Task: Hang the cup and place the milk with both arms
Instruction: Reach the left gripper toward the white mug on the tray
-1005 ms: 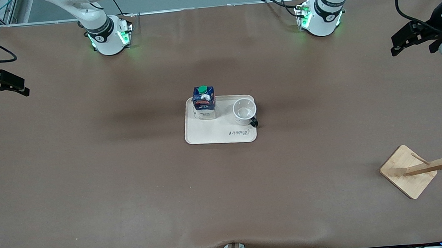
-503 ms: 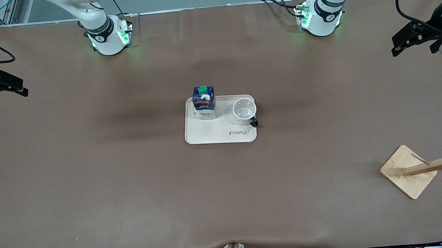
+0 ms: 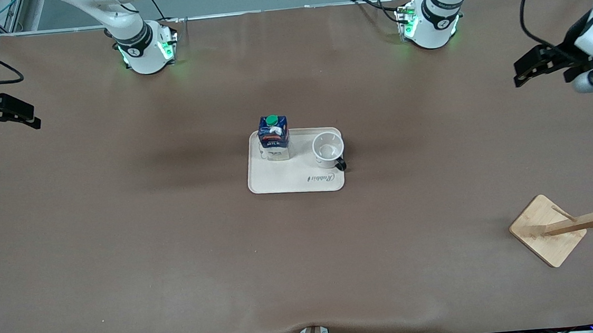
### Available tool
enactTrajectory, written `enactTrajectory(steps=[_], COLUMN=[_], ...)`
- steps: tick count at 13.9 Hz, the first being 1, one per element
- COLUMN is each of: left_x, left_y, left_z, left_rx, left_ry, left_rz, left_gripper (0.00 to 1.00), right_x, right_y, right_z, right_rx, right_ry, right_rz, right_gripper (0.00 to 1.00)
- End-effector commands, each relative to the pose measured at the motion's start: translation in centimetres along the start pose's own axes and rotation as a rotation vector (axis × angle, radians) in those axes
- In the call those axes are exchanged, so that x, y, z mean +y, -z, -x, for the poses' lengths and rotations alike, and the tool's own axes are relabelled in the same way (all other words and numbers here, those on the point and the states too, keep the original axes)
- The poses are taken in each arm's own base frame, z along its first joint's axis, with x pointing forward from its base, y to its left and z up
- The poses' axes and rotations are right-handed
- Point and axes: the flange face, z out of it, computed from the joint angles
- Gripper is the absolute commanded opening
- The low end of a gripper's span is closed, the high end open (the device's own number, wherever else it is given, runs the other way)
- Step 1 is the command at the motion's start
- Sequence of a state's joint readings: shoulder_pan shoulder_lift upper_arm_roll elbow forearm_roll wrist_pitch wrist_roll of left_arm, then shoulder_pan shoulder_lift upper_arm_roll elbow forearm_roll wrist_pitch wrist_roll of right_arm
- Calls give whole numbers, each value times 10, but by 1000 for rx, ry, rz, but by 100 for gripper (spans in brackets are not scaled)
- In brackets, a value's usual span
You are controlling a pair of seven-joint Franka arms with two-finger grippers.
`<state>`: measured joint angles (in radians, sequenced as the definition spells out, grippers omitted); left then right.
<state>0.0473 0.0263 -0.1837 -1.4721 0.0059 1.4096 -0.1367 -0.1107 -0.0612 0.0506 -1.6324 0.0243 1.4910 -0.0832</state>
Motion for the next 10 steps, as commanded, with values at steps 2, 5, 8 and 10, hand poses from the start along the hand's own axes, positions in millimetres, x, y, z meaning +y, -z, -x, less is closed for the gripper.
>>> enactTrajectory(steps=[2, 5, 8, 10], left_x=[47, 90, 138, 173], left_y=[-24, -65, -117, -154], left_z=[3, 1, 6, 15], left_rx=[-51, -33, -9, -3], left_ry=[7, 27, 46, 53], left_rz=[-27, -30, -26, -20], left_gripper=[100, 100, 100, 100], right_x=[-1, 2, 3, 3], right_y=[4, 3, -7, -11], right_z=[-2, -2, -9, -12], right_rx=[0, -1, -17, -22], right_ry=[9, 3, -2, -2], right_rz=[-16, -17, -21, -21], right_gripper=[100, 100, 100, 100])
